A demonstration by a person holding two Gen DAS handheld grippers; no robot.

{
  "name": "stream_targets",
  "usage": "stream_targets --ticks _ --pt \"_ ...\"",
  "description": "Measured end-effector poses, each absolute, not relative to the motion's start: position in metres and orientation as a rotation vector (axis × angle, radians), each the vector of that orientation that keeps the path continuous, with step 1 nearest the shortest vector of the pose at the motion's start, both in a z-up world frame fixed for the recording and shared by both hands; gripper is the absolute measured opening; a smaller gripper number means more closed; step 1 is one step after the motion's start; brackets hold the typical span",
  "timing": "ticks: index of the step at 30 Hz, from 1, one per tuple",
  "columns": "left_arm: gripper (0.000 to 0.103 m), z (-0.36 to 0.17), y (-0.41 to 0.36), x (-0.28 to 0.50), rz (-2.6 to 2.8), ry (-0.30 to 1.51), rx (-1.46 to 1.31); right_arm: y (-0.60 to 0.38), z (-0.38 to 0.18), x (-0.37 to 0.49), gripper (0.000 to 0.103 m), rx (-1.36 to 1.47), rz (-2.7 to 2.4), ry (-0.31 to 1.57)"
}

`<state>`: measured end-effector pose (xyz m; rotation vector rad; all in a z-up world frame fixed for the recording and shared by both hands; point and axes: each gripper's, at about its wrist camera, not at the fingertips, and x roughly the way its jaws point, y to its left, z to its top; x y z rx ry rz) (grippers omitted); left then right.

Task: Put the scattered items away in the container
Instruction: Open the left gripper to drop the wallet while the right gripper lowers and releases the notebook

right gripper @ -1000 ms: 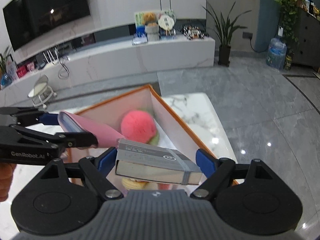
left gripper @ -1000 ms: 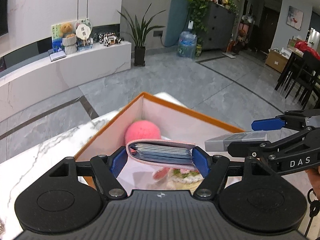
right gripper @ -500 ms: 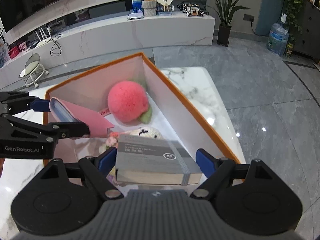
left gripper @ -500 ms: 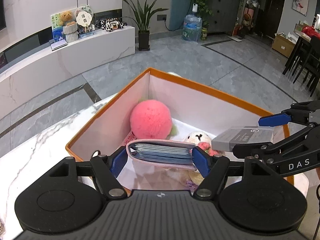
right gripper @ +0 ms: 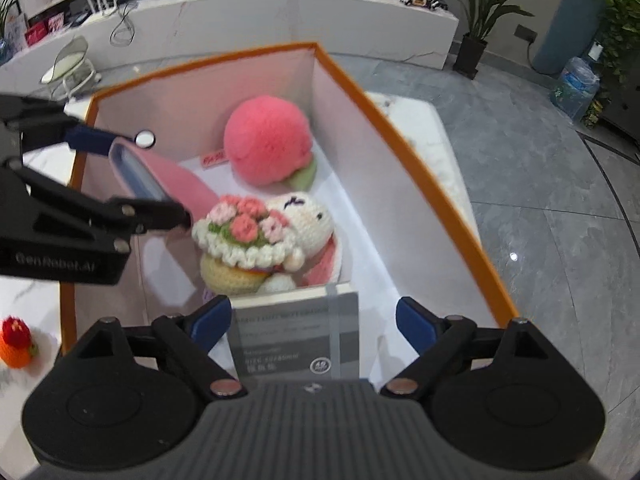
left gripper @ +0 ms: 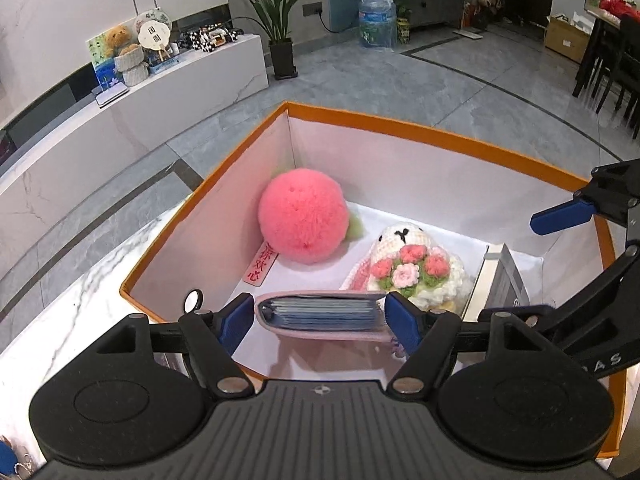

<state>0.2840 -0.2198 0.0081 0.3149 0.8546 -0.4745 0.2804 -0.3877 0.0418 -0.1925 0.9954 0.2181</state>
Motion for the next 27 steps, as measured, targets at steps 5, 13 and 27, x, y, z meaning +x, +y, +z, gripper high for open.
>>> stream_targets --ticks 5,13,27 --pt "0.085 0.019 -0.217 0.281 -0.472 0.812 0.279 -0.389 0.047 0.28 0.091 -0.176 0.205 0.97" --pt "0.086 0.032 -0.223 0.276 -0.488 0.783 0.279 -0.388 0.056 0.281 0.091 -0.146 0.196 0.935" --pt "0.086 0.058 -0.197 0.265 -0.467 0.732 0.24 -0.372 0.078 0.276 0.091 -0.15 0.191 0.875"
